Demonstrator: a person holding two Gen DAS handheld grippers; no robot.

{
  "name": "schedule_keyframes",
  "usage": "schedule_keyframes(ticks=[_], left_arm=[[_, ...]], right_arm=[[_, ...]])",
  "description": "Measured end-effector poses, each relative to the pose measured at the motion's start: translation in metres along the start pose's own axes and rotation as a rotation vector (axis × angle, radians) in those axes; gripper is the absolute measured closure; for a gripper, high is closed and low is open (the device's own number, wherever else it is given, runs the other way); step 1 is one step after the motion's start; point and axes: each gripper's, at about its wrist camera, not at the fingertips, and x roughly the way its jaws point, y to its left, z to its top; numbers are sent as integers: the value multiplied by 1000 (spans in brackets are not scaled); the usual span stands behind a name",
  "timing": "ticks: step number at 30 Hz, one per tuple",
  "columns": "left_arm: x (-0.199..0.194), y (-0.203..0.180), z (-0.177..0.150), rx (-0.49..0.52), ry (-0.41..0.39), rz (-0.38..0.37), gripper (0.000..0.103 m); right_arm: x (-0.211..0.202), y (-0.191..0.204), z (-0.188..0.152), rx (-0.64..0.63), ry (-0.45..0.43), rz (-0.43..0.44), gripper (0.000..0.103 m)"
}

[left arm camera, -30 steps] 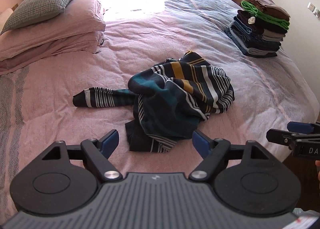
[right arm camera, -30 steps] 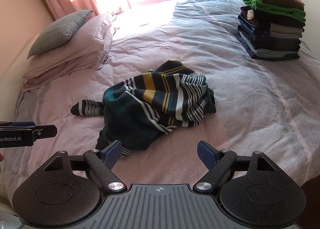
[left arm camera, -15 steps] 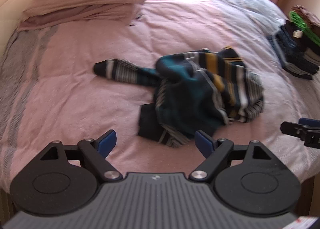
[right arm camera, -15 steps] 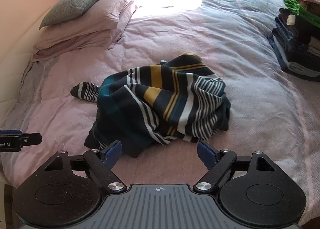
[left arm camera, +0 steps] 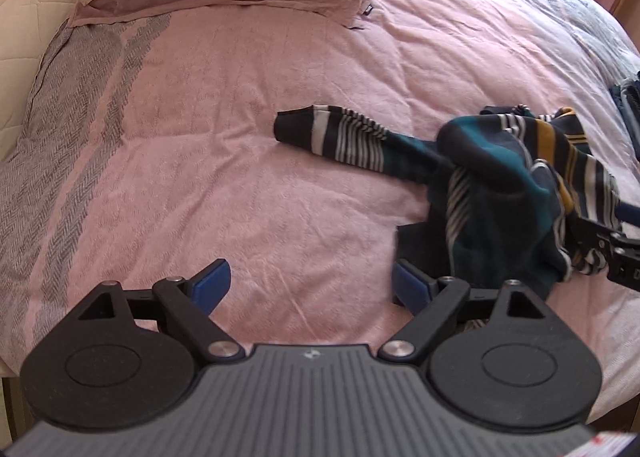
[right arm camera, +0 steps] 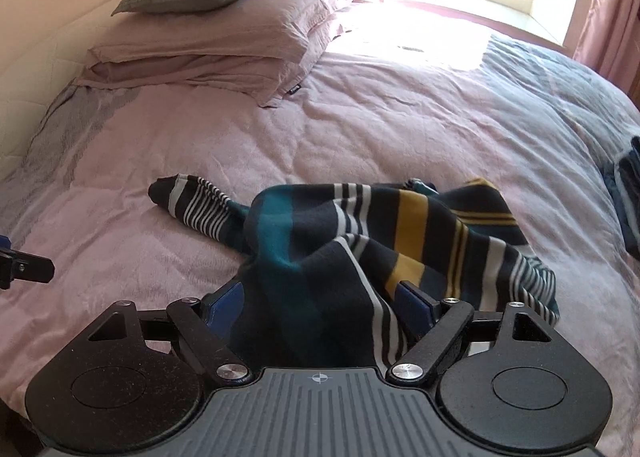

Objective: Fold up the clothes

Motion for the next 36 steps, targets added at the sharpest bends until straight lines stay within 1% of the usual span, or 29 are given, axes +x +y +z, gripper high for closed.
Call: schedule_keyframes(ticks=[3, 5, 6, 7, 8, 10, 12, 13, 16, 19, 21, 22, 23, 24, 25, 26, 27, 29, 30, 31, 32, 33, 36], left_arm=[[15, 13, 7, 9, 11, 8, 18], [23, 20, 11, 13, 21, 11, 18], [27, 21, 13, 17, 26, 11, 18], [30, 23, 15, 23, 31, 11, 18], [34, 24, 16, 32, 35, 10, 18], [37, 21, 18, 58, 42, 2, 18], [38, 17, 23, 89, 40, -20, 18], [38, 14, 24, 105, 37, -32, 18], [37, 4, 29, 163, 26, -69, 20], [37, -12, 36, 227, 17, -107, 22], [34, -28, 39, 277, 4, -132, 22], [33, -36, 40, 301, -6, -149, 22], [31, -45, 42, 325, -15, -168, 22], [30, -54, 42, 348, -22, -188, 22], [28, -64, 43, 369, -26, -205, 22], [28, -74, 42, 391, -29, -219, 22], [27, -83, 42, 408, -29, -230, 22], [26, -96, 39, 433, -31, -251, 22], [26, -101, 37, 442, -31, -258, 22], [27, -106, 35, 452, -27, -258, 22], [30, -110, 33, 461, -20, -254, 22], [33, -113, 32, 467, -12, -248, 22], [39, -120, 32, 465, -10, -244, 22]], right_arm=[[34, 15, 5, -53, -6, -15, 23], [56, 21, 1, -76, 0, -18, 24], [63, 22, -2, -82, 6, -14, 53], [71, 20, -7, -85, 37, 2, 95], [70, 17, -14, -58, 57, -8, 95], [47, 4, -30, 3, 12, -1, 96], [12, -13, -52, 29, -13, -68, 97], [-10, -25, -62, 62, -26, -105, 97], [-72, -75, -98, 217, -22, -249, 98], [-129, -119, -128, 348, -46, -464, 98], [-160, -149, -143, 465, -85, -616, 98], [-169, -163, -152, 534, -103, -668, 97], [-174, -181, -162, 613, -86, -711, 97], [-172, -199, -172, 681, -3, -729, 92], [-165, -214, -183, 750, 110, -738, 92], [-161, -221, -192, 811, 185, -760, 92], [-164, -221, -202, 844, 187, -758, 91], [-170, -207, -199, 812, 147, -712, 80], [-169, -196, -193, 772, 130, -710, 65], [-167, -187, -184, 726, 99, -707, 57], [-163, -175, -175, 669, 61, -688, 55], [-154, -161, -165, 600, 39, -649, 52], [-116, -131, -131, 358, 28, -514, 52]])
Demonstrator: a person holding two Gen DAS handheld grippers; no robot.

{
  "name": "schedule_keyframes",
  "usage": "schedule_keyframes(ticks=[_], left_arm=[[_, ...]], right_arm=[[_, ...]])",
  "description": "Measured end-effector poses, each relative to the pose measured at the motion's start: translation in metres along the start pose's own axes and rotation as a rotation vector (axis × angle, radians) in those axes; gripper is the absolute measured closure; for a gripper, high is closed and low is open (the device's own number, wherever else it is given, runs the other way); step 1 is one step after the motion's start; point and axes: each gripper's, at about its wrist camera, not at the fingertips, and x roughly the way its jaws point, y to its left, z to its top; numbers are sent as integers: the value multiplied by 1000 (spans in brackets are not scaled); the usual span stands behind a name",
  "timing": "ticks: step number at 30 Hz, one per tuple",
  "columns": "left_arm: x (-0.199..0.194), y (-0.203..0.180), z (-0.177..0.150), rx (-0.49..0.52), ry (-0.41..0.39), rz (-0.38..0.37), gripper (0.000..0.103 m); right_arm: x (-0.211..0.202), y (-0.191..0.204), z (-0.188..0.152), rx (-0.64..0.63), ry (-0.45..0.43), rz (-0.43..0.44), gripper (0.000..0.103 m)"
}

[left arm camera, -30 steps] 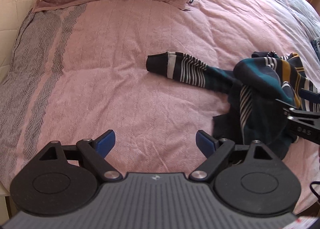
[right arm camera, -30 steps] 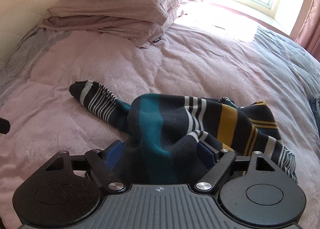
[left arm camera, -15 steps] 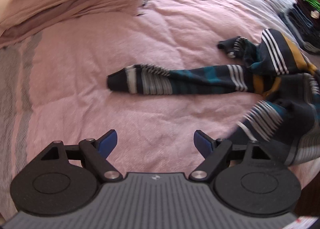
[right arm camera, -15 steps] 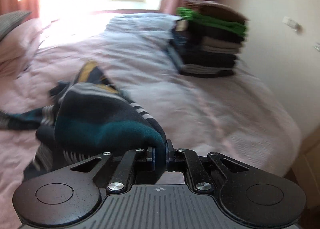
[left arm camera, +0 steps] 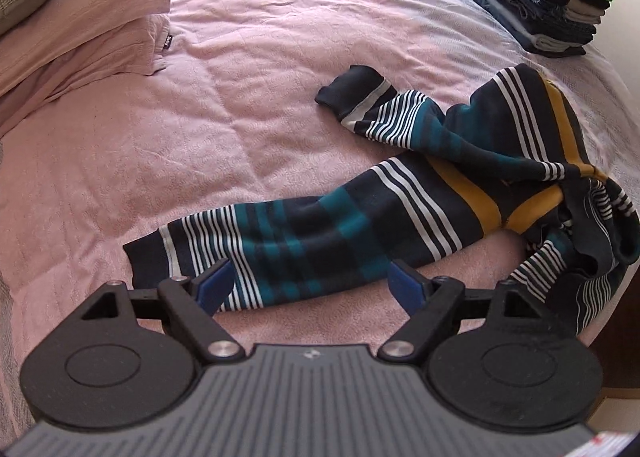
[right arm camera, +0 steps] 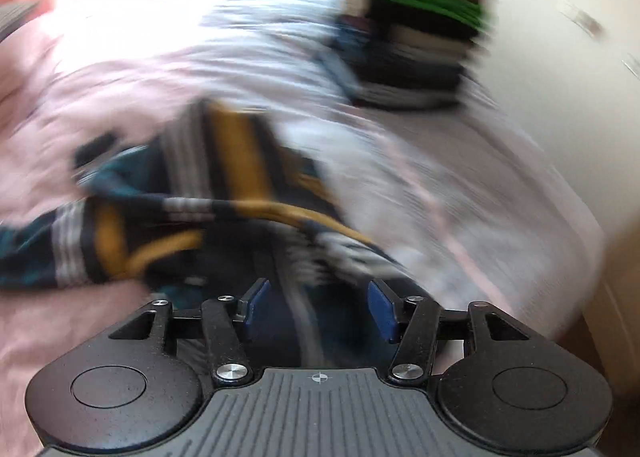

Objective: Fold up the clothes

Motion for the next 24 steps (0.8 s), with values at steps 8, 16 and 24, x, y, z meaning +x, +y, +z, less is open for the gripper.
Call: schedule_keyframes(ticks=[8, 16, 24], left_arm=[[21, 9, 9, -52, -20, 59, 22], [56, 12, 6, -65, 32, 73, 22], [69, -45, 37, 36, -5, 22, 22]], right_arm=[[69, 126, 33, -564, -112, 132, 52], [115, 97, 51, -531, -184, 167, 100], [11, -198, 61, 428, -474, 10, 101]])
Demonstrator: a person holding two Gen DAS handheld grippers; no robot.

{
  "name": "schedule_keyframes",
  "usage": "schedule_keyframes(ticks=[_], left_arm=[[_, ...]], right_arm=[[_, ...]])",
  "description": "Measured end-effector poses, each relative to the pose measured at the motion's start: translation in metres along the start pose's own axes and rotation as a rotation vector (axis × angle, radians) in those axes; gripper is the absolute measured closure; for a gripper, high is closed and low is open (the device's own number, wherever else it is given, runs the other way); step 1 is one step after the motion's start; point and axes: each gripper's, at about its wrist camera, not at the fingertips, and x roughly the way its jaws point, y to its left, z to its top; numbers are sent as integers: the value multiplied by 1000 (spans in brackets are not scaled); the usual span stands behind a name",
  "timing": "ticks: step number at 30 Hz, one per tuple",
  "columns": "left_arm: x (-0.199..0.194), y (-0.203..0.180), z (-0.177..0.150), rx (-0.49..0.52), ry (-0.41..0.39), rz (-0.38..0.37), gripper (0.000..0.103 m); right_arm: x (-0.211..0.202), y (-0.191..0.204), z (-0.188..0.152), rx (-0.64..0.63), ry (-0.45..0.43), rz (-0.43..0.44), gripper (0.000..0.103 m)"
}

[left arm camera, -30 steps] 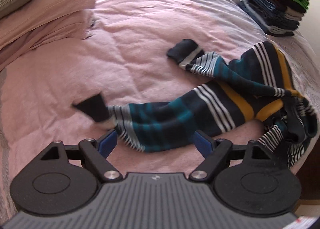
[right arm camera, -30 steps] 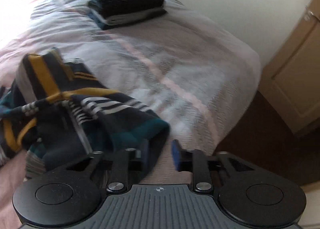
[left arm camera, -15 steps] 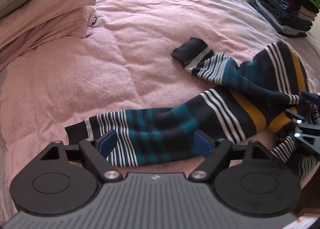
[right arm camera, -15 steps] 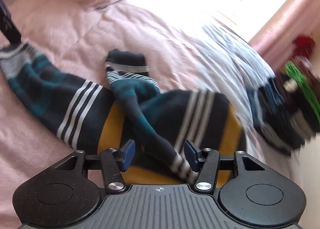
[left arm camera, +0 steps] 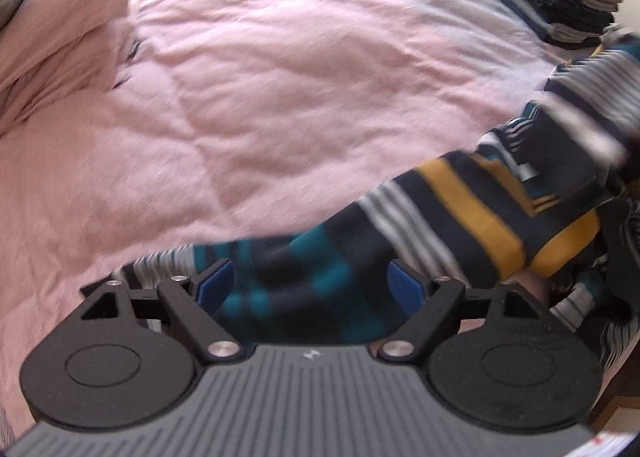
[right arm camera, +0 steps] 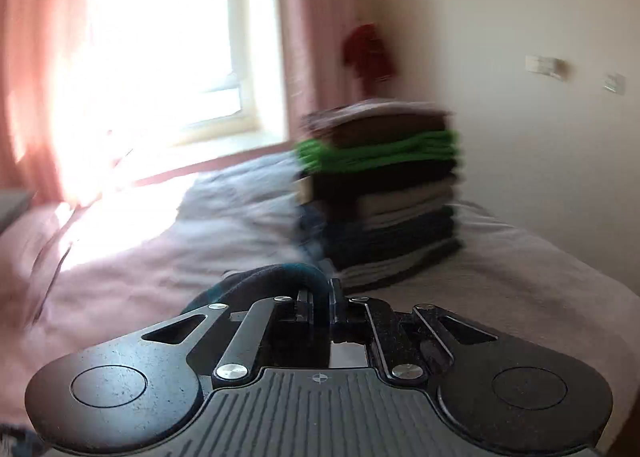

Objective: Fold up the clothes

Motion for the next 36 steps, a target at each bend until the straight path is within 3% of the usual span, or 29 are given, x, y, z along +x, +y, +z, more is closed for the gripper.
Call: schedule_keyframes(ticks=[2, 3, 4, 5, 6, 7, 11, 14, 18, 20, 21, 22, 23, 24, 25, 26, 27, 31, 36], left_arm=[[2, -23, 14, 14, -23, -27, 22], [6, -36, 20, 19, -33, -40, 22], [10, -49, 26, 24, -40, -55, 21], [16, -65, 33, 31, -44, -72, 21], [22, -79, 39, 41, -49, -88, 21], [30, -95, 46, 54, -59, -105, 20], [71, -142, 68, 133, -73, -141, 18], [108, -155, 81, 178, -34, -159, 16], [144, -156, 83, 226, 37, -206, 12], [150, -153, 77, 210, 46, -230, 14], [150, -152, 73, 196, 47, -241, 23], [149, -152, 69, 193, 44, -255, 35], [146, -153, 64, 200, 27, -256, 41], [143, -154, 60, 208, 18, -251, 54], [139, -154, 57, 209, 12, -250, 70], [135, -152, 55, 194, 3, -251, 78], [129, -148, 54, 162, -2, -256, 87], [86, -124, 48, 16, -102, -235, 91], [-13, -81, 42, -135, -268, -168, 91]], right_arm=[[-1, -82, 8, 184, 6, -206, 100], [8, -122, 4, 259, 88, -299, 98], [25, -158, -3, 315, 233, -374, 87], [44, -197, -16, 359, 451, -491, 79], [59, -221, -28, 384, 606, -565, 65], [65, -234, -36, 394, 651, -573, 65], [95, -227, -25, 279, 576, -335, 52], [139, -196, -11, 132, 563, -56, 46], [206, -131, -19, -108, 665, 331, 33], [233, -98, -34, -244, 700, 437, 31], [243, -84, -46, -303, 738, 481, 31], [253, -73, -57, -338, 776, 504, 31], [262, -63, -68, -364, 814, 508, 31], [265, -56, -76, -383, 828, 516, 38], [260, -50, -80, -402, 818, 533, 74], [251, -44, -82, -439, 820, 529, 88], [247, -41, -86, -478, 806, 508, 94], [209, -27, -36, -470, 610, 554, 98], [177, 16, 51, -462, 334, 615, 99]])
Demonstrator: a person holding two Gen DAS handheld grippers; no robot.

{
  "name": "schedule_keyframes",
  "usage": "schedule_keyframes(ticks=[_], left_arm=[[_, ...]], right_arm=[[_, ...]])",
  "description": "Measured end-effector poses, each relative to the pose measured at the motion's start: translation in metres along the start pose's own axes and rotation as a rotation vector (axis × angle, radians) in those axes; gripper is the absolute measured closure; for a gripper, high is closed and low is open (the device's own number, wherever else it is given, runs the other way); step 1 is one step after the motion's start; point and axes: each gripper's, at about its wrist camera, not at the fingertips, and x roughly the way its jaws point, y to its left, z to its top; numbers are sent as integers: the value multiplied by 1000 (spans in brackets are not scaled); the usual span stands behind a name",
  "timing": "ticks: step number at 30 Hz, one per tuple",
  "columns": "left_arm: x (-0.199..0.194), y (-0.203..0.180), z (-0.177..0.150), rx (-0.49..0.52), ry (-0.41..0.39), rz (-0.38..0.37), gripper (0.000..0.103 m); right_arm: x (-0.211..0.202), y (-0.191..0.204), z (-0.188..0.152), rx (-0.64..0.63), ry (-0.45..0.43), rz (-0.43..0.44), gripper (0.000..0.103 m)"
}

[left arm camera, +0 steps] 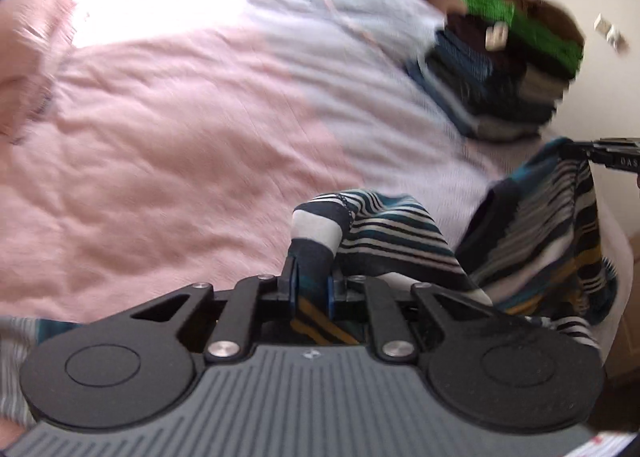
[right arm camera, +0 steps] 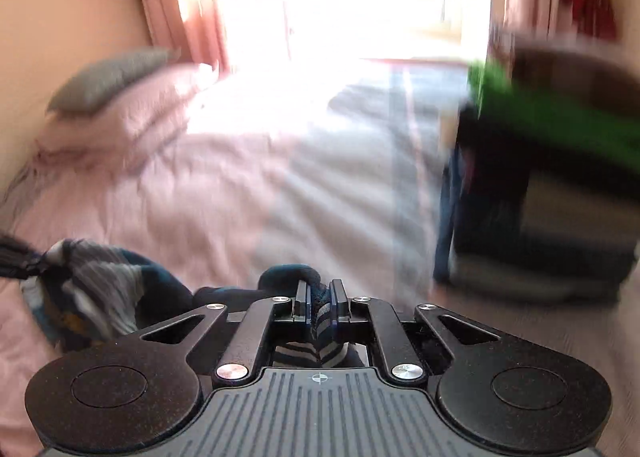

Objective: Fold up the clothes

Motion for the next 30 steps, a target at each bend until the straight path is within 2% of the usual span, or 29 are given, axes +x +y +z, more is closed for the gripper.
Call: schedule_keyframes(ticks=[3, 5, 6, 7, 8, 9, 10, 11, 12, 13, 16, 18, 20, 21, 24, 26, 27, 28, 30], left_arm=[[-52, 11, 26, -9, -106, 92, 91], [-74, 26, 51, -32, -198, 147, 91], [-79, 35, 67, -43, -235, 175, 90], [-79, 45, 88, -62, -260, 208, 84], [-75, 54, 105, -75, -277, 244, 79], [-70, 61, 121, -79, -297, 292, 71], [-65, 67, 133, -79, -311, 344, 68], [-59, 73, 143, -83, -301, 377, 65], [-55, 79, 148, -95, -280, 388, 55], [-52, 84, 146, -112, -268, 394, 52], [-45, 95, 114, -176, -199, 389, 49], [-36, 102, 74, -244, -116, 390, 49], [-27, 107, 32, -321, -26, 402, 49], [-23, 112, 6, -366, 23, 408, 49], [-17, 116, -50, -485, 148, 431, 49], [-18, 113, -76, -536, 199, 438, 49], [-19, 112, -84, -546, 216, 439, 49], [-21, 110, -88, -547, 229, 440, 49], [-25, 104, -95, -536, 246, 437, 49]], right_arm=[[-2, -1, 55, 18, -144, -25, 99], [18, -6, 90, 49, -218, -68, 98], [38, -10, 107, 101, -215, -73, 95], [59, -15, 123, 155, -174, -59, 87], [80, -16, 137, 186, -137, -82, 82], [87, -12, 144, 192, -145, -126, 76], [93, -5, 148, 195, -145, -133, 68], [97, 2, 148, 202, -122, -103, 63], [99, 8, 143, 211, -95, -46, 55], [100, 17, 133, 209, -74, 1, 50], [112, 55, 83, 100, 70, 133, 46], [133, 83, 44, 8, 203, 196, 46], [153, 108, 12, -89, 278, 252, 46], [162, 121, -6, -140, 303, 262, 46], [198, 151, -32, -275, 394, 265, 45], [214, 162, -46, -345, 409, 254, 46], [215, 162, -51, -369, 412, 278, 57], [214, 161, -53, -383, 415, 313, 101], [198, 152, -61, -377, 423, 355, 100]])
